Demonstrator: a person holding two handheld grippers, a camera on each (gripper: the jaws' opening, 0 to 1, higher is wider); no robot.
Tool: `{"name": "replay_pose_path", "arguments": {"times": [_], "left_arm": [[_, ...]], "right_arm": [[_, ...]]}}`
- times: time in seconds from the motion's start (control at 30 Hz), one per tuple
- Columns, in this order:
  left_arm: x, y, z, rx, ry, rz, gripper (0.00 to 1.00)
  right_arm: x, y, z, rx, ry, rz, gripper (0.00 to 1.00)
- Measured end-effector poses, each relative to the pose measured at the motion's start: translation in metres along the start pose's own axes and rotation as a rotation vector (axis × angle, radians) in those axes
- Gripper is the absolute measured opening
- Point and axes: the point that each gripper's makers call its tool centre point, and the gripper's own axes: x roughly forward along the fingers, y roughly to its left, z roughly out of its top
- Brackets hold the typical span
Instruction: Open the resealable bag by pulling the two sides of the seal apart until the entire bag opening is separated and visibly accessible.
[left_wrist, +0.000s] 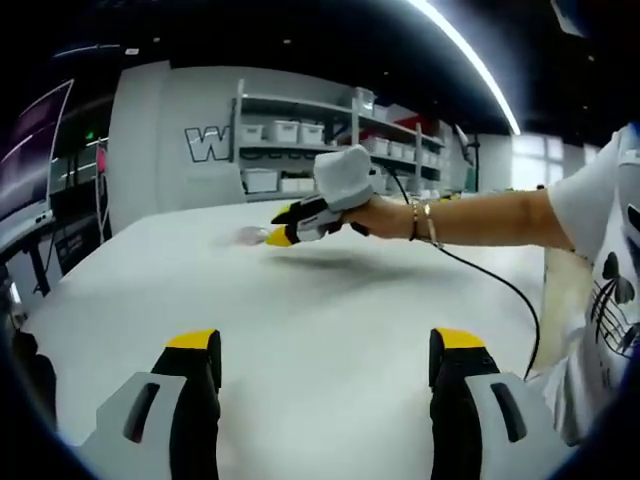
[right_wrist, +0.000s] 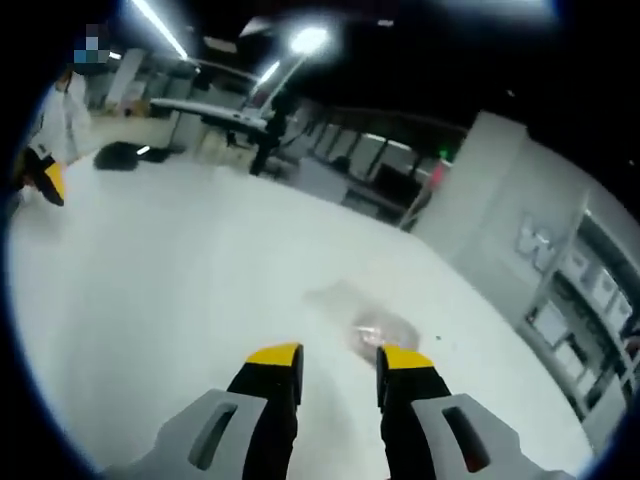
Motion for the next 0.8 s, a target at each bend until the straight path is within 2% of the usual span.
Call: {"name": "replay_pose_path", "arguments": {"times": [0.23, 0.4, 0.53, 0.8], "left_arm": [[0.004, -0.001, -0.003, -0.003, 0.006, -0.01, 0.84], [0.007, 0.0, -0.003, -0.008, 0.007, -0.012, 0.84], [0.007, 0.002, -0.001, -0.008, 0.006, -0.009, 0.84], [0.009, 0.004, -0.002, -0.013, 0.01, -0.006, 0.84]], "right_arm": [[0.007, 0.002, 0.005, -0.089, -0.002, 0.002, 0.26], [0.014, -0.002, 0.003, -0.134, 0.008, -0.001, 0.26], [0.017, -0.006, 0.001, -0.203, 0.018, -0.012, 0.26], [0.024, -0.011, 0.0, -0.209, 0.015, -0.01, 0.26]]}}
